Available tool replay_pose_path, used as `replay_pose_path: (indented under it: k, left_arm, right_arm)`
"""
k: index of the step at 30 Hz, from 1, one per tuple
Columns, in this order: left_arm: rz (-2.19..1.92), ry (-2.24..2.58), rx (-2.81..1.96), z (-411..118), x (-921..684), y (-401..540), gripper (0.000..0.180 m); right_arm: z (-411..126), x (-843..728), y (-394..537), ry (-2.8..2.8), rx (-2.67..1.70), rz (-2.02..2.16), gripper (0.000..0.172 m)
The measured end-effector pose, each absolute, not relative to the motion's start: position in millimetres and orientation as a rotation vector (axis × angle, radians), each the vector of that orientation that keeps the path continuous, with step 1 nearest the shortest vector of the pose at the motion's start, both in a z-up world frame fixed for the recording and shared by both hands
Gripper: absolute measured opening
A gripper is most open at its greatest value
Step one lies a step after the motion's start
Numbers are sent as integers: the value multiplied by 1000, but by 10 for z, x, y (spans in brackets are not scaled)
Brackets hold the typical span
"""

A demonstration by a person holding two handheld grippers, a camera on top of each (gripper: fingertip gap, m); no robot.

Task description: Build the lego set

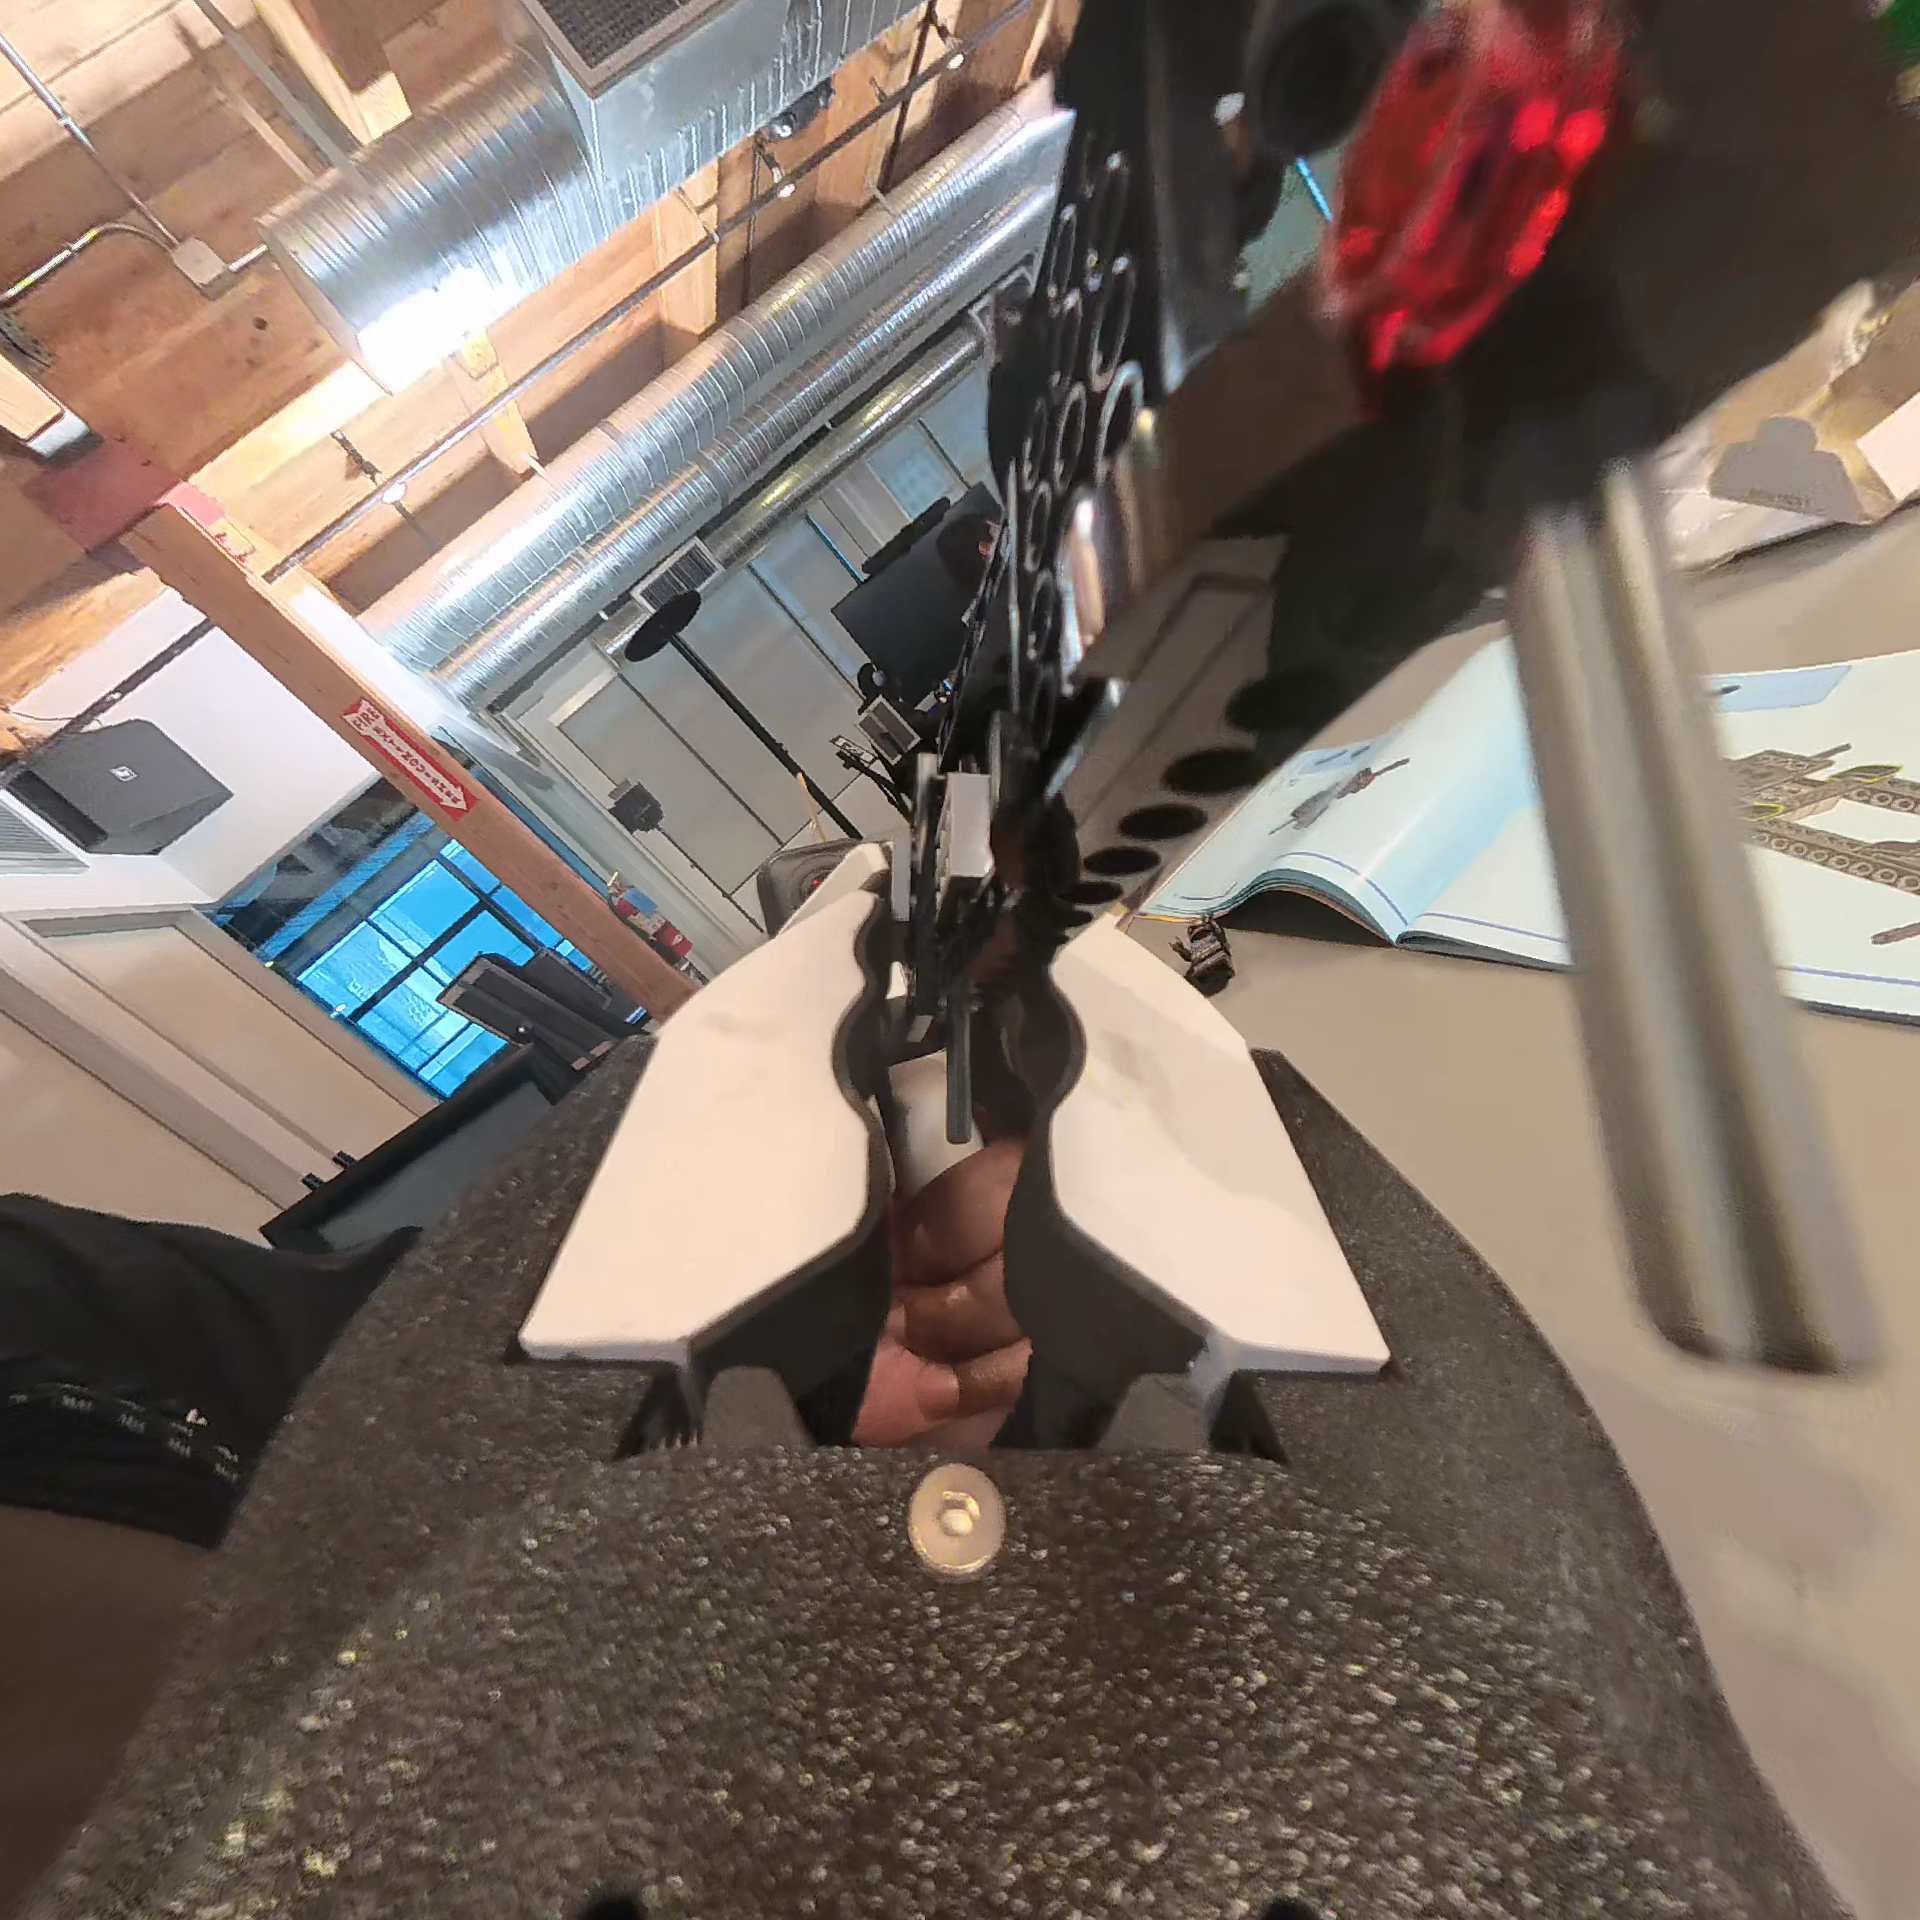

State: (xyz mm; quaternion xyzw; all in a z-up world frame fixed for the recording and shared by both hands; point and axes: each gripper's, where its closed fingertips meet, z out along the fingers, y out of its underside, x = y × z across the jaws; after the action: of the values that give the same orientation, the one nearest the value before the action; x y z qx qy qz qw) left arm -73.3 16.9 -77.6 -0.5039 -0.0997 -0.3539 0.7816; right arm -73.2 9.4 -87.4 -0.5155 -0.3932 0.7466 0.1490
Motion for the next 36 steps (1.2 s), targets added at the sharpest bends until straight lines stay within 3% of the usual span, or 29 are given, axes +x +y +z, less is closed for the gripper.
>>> replay_pose_path:
  k: [30,36]
  left_arm:
    - [-866,-209,-1118,-770,-688,153,25]
    - [-872,-222,-1119,-785,-702,153,18]
  right_arm:
    - [-845,-654,187,-1190,-1365,2063,18]
    - [-845,-645,165,-1211,-1346,2047,19]
